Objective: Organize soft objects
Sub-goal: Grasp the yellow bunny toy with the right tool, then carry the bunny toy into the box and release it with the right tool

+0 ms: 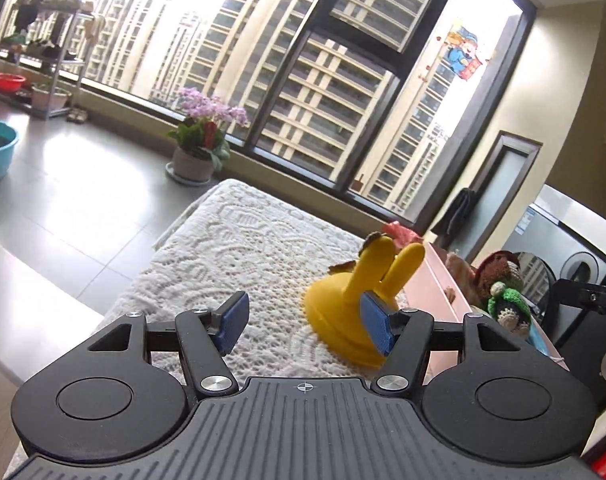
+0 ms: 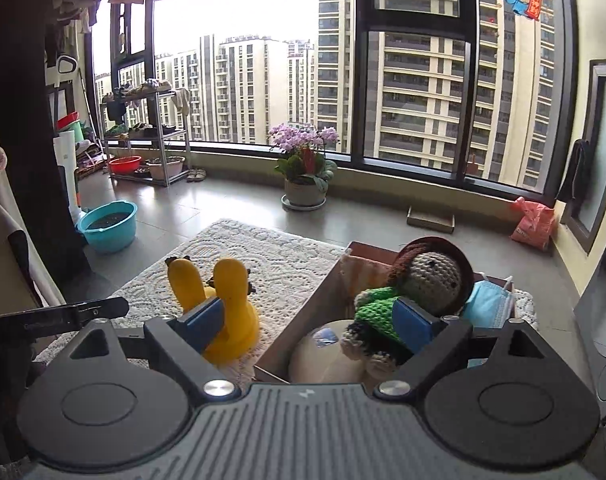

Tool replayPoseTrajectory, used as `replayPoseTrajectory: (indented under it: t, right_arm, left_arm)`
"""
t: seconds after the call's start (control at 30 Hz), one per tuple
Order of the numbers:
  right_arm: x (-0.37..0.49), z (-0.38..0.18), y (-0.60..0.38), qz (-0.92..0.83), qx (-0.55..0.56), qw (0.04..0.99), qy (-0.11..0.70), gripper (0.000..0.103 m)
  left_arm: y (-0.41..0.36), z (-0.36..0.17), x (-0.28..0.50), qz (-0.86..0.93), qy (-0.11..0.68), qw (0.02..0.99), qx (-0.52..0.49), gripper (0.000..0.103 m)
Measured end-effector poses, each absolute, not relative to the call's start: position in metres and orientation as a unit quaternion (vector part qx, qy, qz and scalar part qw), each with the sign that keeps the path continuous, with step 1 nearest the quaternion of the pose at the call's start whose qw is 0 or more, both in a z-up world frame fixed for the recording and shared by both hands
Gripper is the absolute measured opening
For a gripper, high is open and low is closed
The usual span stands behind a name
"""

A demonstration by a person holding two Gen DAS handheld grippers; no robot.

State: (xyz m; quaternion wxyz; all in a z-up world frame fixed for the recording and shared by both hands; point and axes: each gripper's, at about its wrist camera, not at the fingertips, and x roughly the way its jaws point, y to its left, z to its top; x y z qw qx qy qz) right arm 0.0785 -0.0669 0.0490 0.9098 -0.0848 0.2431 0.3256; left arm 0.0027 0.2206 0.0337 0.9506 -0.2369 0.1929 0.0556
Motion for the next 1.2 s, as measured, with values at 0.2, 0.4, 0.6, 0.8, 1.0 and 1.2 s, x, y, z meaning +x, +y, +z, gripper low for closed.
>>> replayPoseTrajectory:
  t: [0.2, 0.4, 0.6, 0.8, 1.0, 1.2]
  right_arm:
    - [0.110, 0.012, 0.033, 0.329, -0.107, 0.880, 0.326, 0.091]
    - [0.134, -0.012, 0.079, 0.289, -0.141, 0.882, 0.344, 0.091]
    - [0.112, -0.004, 0.076, 0.312, -0.150, 0.874, 0.340, 0.071]
    - [0.057, 0.026, 0.030, 0.369, -0.146, 0.859, 0.322, 0.070]
    - [0.018, 0.029, -0.062, 0.323, -0.140, 0.881, 0.316, 0.070]
    - [0.024, 0.003, -0.139, 0.229, -0.112, 0.909, 0.328, 0.070]
  left_arm:
    - [0.250, 0.018, -0.008, 0.096, 0.192, 0.934, -0.285, 0.066]
    - [0.247, 0.019, -0.005, 0.077, 0.200, 0.938, -0.274, 0.066]
    - [0.245, 0.016, -0.008, 0.078, 0.212, 0.936, -0.271, 0.066]
    - [0.243, 0.015, -0.007, 0.077, 0.218, 0.936, -0.264, 0.066]
    - [0.236, 0.020, -0.011, 0.074, 0.210, 0.943, -0.249, 0.066]
    - [0.201, 0.034, -0.024, 0.013, 0.219, 0.949, -0.228, 0.066]
